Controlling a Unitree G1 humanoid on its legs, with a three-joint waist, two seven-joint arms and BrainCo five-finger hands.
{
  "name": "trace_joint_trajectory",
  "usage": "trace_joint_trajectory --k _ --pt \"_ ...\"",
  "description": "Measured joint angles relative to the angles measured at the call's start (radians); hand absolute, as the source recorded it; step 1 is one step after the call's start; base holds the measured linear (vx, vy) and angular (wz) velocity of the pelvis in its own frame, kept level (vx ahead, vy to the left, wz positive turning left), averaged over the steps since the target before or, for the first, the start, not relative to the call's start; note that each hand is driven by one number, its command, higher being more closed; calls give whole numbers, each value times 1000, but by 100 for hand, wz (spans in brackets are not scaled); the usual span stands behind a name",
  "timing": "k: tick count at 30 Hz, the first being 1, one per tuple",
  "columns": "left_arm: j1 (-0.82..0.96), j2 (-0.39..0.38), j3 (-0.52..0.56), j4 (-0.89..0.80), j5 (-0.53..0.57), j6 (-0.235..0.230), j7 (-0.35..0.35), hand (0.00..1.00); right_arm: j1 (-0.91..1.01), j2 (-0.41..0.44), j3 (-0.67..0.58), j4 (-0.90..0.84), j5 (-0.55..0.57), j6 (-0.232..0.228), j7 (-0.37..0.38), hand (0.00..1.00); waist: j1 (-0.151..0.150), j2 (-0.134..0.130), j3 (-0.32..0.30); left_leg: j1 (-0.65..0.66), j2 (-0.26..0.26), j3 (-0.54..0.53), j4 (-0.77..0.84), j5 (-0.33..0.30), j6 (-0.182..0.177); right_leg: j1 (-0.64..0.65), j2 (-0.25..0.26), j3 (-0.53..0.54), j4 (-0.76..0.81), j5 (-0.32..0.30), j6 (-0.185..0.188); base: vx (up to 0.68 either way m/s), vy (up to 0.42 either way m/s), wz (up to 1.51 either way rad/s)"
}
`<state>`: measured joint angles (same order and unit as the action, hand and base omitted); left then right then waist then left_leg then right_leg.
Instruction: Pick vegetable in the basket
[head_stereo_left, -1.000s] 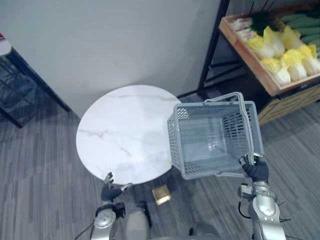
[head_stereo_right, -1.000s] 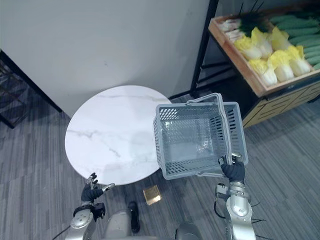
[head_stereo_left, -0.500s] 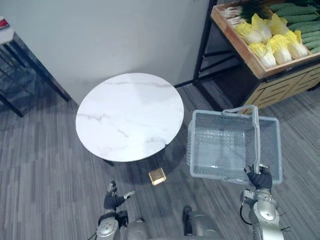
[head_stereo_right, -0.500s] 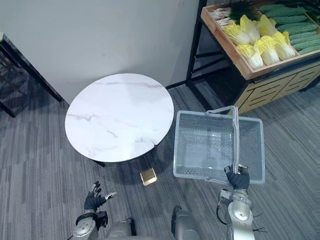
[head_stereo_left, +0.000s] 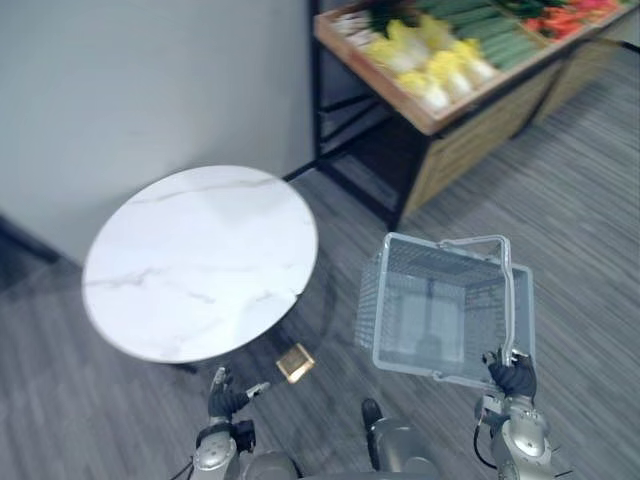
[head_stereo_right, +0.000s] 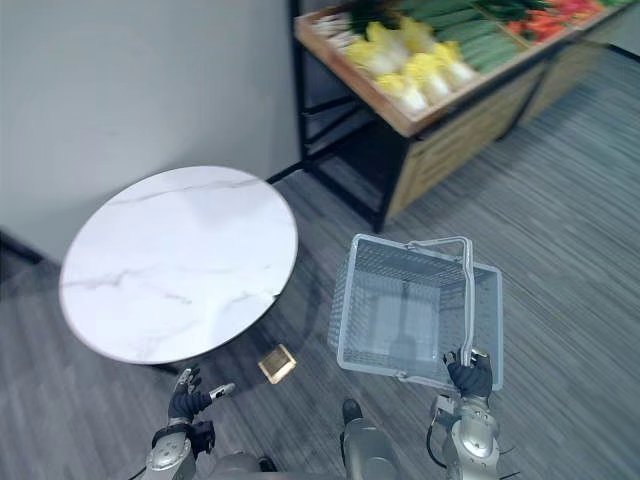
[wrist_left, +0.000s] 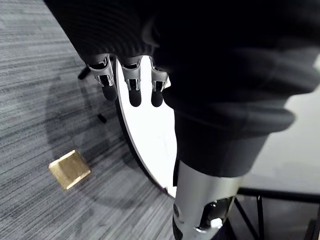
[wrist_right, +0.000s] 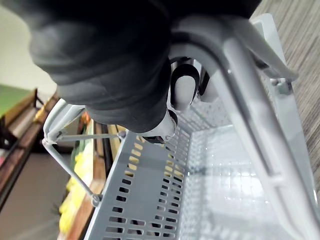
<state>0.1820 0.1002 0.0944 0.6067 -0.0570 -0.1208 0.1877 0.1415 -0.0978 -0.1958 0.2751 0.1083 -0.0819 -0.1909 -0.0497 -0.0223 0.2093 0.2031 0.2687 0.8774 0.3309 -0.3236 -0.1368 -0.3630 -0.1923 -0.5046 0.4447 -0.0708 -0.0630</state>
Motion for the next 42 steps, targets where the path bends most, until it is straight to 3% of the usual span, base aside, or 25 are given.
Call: trace_joint_trajectory --k 2,5,7,8,9,10,12,13,14,15,16,19,22,23,24,25,27,29,31,32,33,36,39,40,42 --pt "-46 -9 -3 33 0 3 1 0 -2 -38 -1 18 0 7 -1 100 -37 42 6 10 20 -28 43 34 -8 -15 34 49 31 -33 18 407 -152 -111" --pt "-73 -17 -18 29 0 -1 -2 0 31 -47 3 18 -7 34 -4 100 -47 46 10 -29 116 -160 391 222 108 110 76 129 -28 -67 21 455 -124 -90" --pt "-64 -16 -37 28 -1 -20 -12 0 39 -58 6 18 -11 35 -9 100 -42 43 13 -137 127 -303 608 138 149 192 91 189 -69 -104 5 332 -5 -89" --pt "-54 -17 -49 23 -4 -20 -12 0 39 -69 7 18 -10 35 -12 100 -30 40 15 -246 77 -447 673 105 122 229 92 230 -77 -125 11 248 77 -61" --pt "-50 -18 -51 23 -6 -20 -12 0 39 -71 7 18 -11 35 -12 100 -26 39 16 -261 69 -467 676 100 118 234 93 238 -80 -126 13 336 143 -117" --pt "-18 -18 -58 20 -15 -20 -12 0 31 -79 11 18 -13 34 -10 100 14 44 20 -374 6 -582 650 72 96 278 94 304 -102 -136 32 358 203 -115" --pt "19 -18 -59 15 -22 -19 -11 0 15 -81 19 18 -21 34 -9 100 22 51 23 -474 -53 -646 489 72 95 328 78 345 -127 -152 75 372 270 -90" --pt "38 -20 -62 6 -22 -19 -11 0 14 -89 19 18 -23 33 -10 100 30 59 26 -520 -99 -673 299 83 83 350 60 363 -134 -175 112 471 448 -54" --pt "45 -26 -60 1 -23 -18 -11 0 9 -108 20 19 -24 33 -10 100 50 81 32 -532 -128 -707 119 187 75 369 59 391 -134 -201 150 499 455 -69" --pt "45 -26 -57 3 -23 -15 -9 0 2 -111 20 26 -31 35 -11 100 72 86 34 -507 -138 -697 117 196 110 380 58 428 -137 -211 159 457 369 -40" --pt "49 -23 -51 -2 -22 -15 -6 0 -6 -106 47 23 -45 40 -11 100 68 48 17 -509 -188 -678 110 167 111 396 23 466 -170 -210 161 474 265 -1" --pt "29 -26 -30 -18 -21 -15 -5 0 -32 -109 54 23 -74 41 -1 100 71 30 14 -548 -242 -670 234 37 181 423 -34 484 -173 -238 218 451 258 18" --pt "41 -34 -57 -12 -21 -11 -9 0 -33 -96 72 39 -112 45 2 100 62 24 17 -400 -306 -660 188 -35 223 309 -84 544 256 -165 322 641 283 11" --pt "35 -14 -66 -7 -19 -3 -6 0 -30 -81 77 63 -124 49 3 100 58 16 18 -268 -326 -673 122 -52 235 221 -82 529 550 -172 274 601 147 19" --pt "34 -12 -66 -7 -19 -3 -5 0 -30 -80 77 64 -126 50 3 100 57 17 18 -247 -327 -677 109 -53 236 205 -80 512 574 -181 257 730 112 15" --pt "27 -8 -72 -8 -19 -3 3 0 -36 -80 84 64 -129 50 6 100 57 27 15 -172 -324 -697 44 -52 236 142 -64 446 609 -218 189 369 21 1" --pt "0 0 -78 -6 -19 -3 14 0 -55 -81 86 64 -129 49 21 100 45 55 18 -82 -291 -716 -40 -51 234 29 -11 343 545 -271 94 684 0 6" --pt "-43 4 -82 17 -19 -2 14 0 -71 -84 87 61 -128 47 21 100 29 75 27 -21 -250 -736 -48 -52 196 -106 79 316 353 -256 75 714 -71 22" --pt "-55 3 -68 14 -17 -3 15 0 -61 -89 87 58 -127 46 21 100 7 67 23 41 -229 -756 -15 -79 115 -105 178 381 -55 -14 52 739 -123 54" --pt "-48 -2 -63 -5 -9 -2 15 0 -29 -102 79 54 -127 44 20 100 -5 47 18 70 -238 -807 46 -111 62 -57 189 458 -208 269 50 848 -156 30" --pt "-70 -32 -68 -42 -6 -1 19 0 -55 -121 61 76 -127 53 18 100 20 101 23 45 -196 -859 111 -93 49 -62 223 456 -153 233 6 695 -129 52" --pt "-83 -47 -91 -191 2 -20 19 0 -52 -91 7 60 -127 55 8 100 6 84 30 -41 -194 -901 148 -48 36 -15 156 417 -62 102 29 430 -174 79" --pt "-29 -79 -88 -395 -3 -45 43 0 13 -78 16 11 -126 59 -15 100 27 92 38 -148 -110 -823 524 292 45 188 151 359 -88 -20 44 505 -154 68" --pt "-1 -80 -91 -462 -10 -52 54 0 37 -72 10 -41 -123 58 -31 100 39 98 35 -210 -60 -770 627 286 38 252 156 340 -149 -36 32 352 4 31" --pt "-5 -80 -88 -526 -9 -62 71 0 35 -70 -23 -69 -100 46 -46 100 41 93 38 -335 -44 -708 654 130 63 312 136 308 -206 -47 36 406 -12 53"
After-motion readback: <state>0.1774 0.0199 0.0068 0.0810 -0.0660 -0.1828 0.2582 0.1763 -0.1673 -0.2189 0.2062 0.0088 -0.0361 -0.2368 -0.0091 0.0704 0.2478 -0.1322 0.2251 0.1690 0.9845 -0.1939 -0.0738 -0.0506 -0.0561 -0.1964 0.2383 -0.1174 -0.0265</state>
